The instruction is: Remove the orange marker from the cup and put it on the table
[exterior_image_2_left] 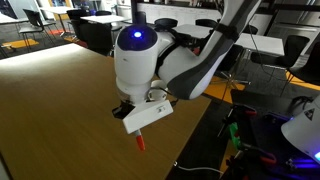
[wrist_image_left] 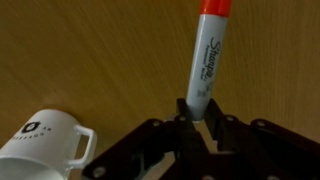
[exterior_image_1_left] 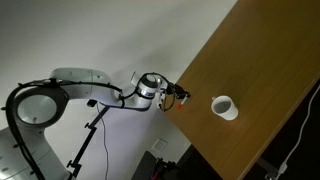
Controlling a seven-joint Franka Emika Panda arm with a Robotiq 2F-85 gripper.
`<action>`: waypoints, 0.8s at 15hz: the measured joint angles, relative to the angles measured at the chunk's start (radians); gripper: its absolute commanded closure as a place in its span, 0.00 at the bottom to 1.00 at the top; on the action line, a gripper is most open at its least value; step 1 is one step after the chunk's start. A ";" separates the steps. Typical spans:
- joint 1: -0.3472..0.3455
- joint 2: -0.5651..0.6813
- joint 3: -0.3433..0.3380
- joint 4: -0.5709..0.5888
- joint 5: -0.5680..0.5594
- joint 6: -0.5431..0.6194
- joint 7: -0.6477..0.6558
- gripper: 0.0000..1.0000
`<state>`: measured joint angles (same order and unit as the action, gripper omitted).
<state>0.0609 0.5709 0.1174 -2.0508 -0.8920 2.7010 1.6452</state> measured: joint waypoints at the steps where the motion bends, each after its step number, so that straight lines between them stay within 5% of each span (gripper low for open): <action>1: 0.004 0.026 0.001 0.015 0.060 0.010 -0.070 0.94; 2: 0.009 0.049 0.001 0.031 0.116 0.013 -0.136 0.87; 3: 0.017 0.070 -0.002 0.048 0.170 0.013 -0.193 0.53; 4: 0.028 0.088 -0.008 0.065 0.218 0.013 -0.244 0.52; 11: 0.160 0.146 -0.126 0.139 0.484 0.013 -0.452 0.00; 12: 0.184 0.146 -0.149 0.141 0.496 0.012 -0.452 0.00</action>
<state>0.2450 0.7169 -0.0318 -1.9093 -0.3955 2.7135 1.1933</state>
